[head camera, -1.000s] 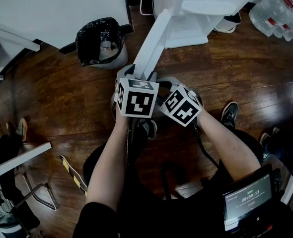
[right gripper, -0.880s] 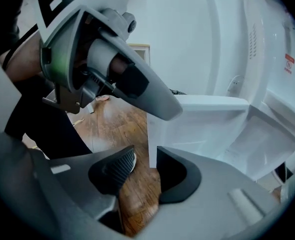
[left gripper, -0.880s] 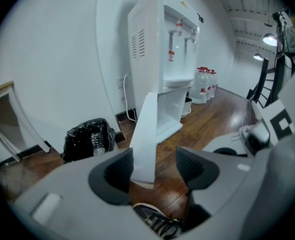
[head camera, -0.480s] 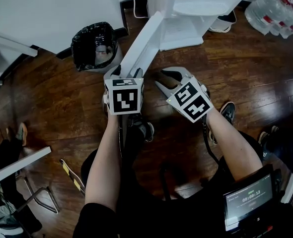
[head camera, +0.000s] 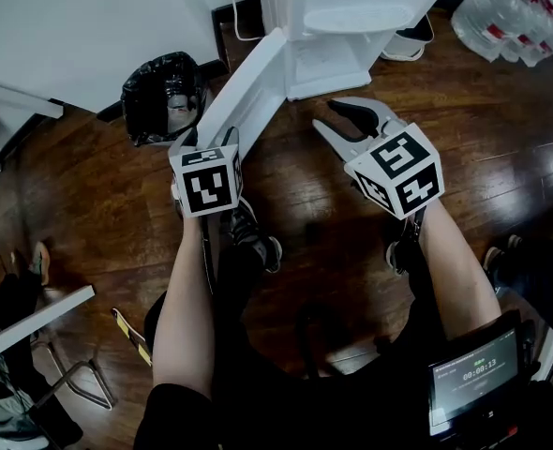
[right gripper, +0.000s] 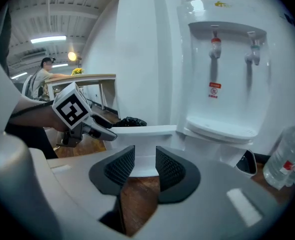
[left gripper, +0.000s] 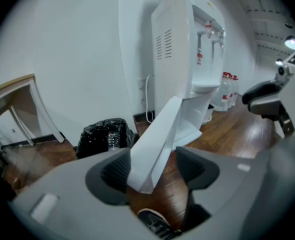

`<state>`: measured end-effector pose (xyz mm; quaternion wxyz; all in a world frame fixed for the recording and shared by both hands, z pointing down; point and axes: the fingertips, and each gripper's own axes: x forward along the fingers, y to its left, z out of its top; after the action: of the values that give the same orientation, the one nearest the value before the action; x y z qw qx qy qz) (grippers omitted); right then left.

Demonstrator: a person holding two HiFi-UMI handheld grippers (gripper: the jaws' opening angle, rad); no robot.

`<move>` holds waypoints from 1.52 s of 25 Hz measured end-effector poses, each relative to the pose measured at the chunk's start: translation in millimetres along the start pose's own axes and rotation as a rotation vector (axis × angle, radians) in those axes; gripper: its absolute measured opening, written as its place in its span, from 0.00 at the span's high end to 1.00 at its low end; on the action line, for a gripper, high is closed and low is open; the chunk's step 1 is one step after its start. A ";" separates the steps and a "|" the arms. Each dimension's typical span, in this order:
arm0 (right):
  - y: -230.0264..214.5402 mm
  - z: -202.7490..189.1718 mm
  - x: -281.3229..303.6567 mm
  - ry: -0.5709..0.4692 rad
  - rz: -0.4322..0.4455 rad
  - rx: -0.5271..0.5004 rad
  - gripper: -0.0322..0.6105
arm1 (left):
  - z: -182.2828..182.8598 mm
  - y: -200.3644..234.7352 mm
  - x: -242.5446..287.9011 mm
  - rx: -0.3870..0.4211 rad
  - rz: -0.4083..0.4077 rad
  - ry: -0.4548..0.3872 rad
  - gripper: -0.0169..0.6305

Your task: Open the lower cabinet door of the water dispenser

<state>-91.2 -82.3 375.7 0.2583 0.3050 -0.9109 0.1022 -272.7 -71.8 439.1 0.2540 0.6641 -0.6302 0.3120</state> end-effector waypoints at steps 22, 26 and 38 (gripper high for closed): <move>-105.0 12.2 -39.4 -0.156 -0.203 0.259 0.78 | 76.0 -72.5 -10.9 0.062 -0.086 -0.102 0.47; -109.1 9.8 -46.5 -0.176 -0.197 0.310 0.78 | 83.1 -148.2 -26.5 0.203 -0.247 -0.147 0.47; -100.8 50.9 -124.0 -0.400 -0.362 0.229 0.90 | 162.4 -249.2 -103.9 0.029 -0.527 -0.523 0.76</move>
<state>33.8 -117.3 269.4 0.0515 0.5037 -0.8571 0.0946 -10.4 -100.8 266.9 0.1466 0.8643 -0.4769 0.0644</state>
